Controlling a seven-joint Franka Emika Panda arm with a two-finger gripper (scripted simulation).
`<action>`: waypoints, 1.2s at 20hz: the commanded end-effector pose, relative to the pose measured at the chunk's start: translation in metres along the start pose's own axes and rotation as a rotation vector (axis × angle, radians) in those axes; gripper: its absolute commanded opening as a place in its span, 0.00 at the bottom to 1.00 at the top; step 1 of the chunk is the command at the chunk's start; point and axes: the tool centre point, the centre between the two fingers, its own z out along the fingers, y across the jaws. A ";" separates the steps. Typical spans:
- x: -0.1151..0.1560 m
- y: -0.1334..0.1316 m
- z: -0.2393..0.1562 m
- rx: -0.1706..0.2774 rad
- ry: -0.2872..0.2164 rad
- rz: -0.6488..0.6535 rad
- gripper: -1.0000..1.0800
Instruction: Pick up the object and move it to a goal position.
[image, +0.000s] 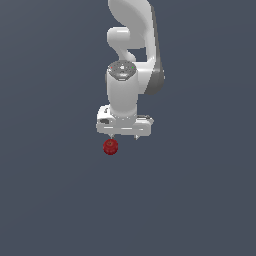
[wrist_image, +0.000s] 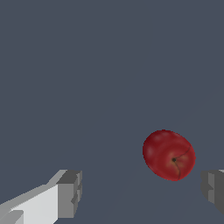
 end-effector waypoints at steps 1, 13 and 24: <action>-0.002 0.009 0.009 0.002 -0.003 0.054 0.96; -0.018 0.063 0.059 0.003 -0.013 0.379 0.96; -0.022 0.072 0.070 0.001 -0.015 0.430 0.96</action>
